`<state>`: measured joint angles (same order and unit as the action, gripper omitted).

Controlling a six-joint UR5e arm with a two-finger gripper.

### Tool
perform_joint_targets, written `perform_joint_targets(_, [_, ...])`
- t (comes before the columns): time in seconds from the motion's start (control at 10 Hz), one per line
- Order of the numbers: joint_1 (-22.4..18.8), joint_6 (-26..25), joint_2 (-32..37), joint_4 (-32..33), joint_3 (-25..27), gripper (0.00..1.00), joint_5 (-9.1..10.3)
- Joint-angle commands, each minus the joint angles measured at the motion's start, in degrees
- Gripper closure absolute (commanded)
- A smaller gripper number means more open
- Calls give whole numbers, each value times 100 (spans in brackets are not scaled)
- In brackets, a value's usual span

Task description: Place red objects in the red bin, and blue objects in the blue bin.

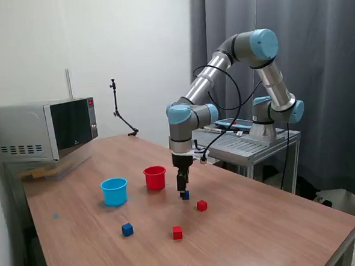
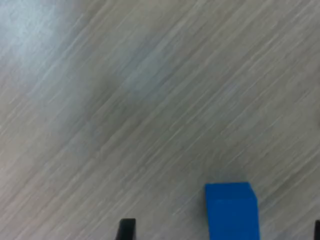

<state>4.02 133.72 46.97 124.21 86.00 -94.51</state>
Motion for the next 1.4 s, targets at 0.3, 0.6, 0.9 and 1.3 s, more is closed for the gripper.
perform_joint_targets(0.3, [55,531,-12,533,118,0,335])
perform_joint_targets(0.6, [47,699,-12,622,399,0,503])
perform_joint_targets(0.9, [47,699,-12,666,532,0,513])
perform_joint_targets(1.3, [82,717,-3,657,365,0,495])
